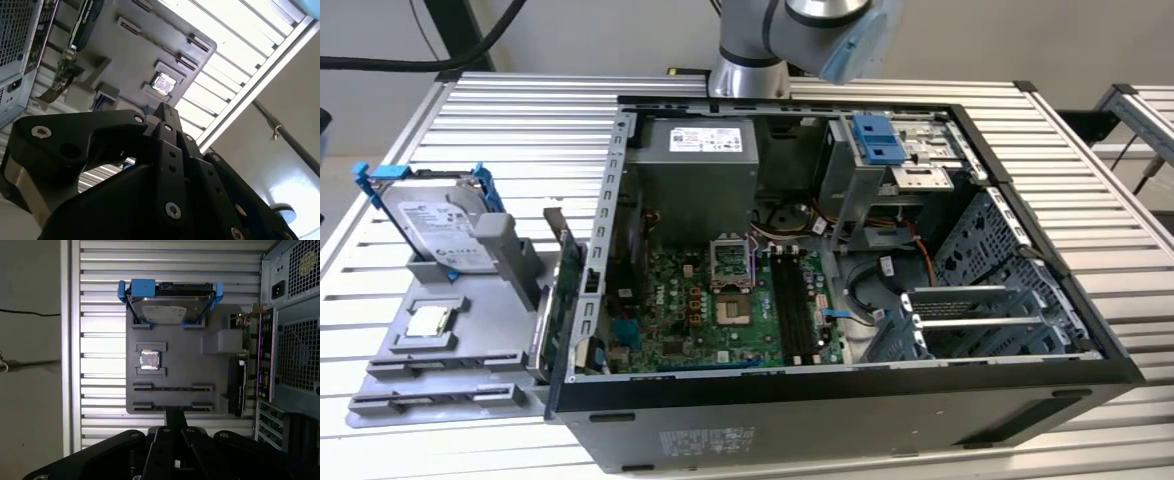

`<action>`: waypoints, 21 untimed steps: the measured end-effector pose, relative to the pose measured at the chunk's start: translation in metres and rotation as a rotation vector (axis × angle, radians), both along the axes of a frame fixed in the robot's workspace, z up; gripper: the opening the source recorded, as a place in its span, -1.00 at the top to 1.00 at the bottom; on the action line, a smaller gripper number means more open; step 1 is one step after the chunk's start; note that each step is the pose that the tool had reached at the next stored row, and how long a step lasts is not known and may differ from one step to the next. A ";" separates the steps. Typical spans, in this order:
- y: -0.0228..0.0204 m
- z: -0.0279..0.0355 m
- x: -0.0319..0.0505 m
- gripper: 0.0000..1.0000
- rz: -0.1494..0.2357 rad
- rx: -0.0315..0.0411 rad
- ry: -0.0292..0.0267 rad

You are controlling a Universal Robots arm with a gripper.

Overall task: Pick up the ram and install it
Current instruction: 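Pick up the ram and move it above insertion slot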

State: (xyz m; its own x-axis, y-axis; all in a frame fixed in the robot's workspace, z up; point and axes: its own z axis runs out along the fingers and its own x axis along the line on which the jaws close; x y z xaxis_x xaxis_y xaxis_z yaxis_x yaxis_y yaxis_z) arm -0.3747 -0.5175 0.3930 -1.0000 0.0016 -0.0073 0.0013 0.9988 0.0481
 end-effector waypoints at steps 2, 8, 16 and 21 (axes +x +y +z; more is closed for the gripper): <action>-0.0043 -0.0001 -0.0001 1.00 0.000 0.0001 -0.0001; -0.0175 -0.0002 -0.0002 1.00 0.000 0.0000 0.0000; -0.0203 -0.0002 -0.0002 1.00 -0.003 -0.0012 -0.0002; -0.0203 -0.0002 -0.0002 1.00 -0.003 -0.0016 0.0000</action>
State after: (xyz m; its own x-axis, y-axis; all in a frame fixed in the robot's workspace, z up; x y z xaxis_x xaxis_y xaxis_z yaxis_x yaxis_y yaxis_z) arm -0.3749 -0.5378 0.3929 -1.0000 0.0045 -0.0073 0.0042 0.9989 0.0464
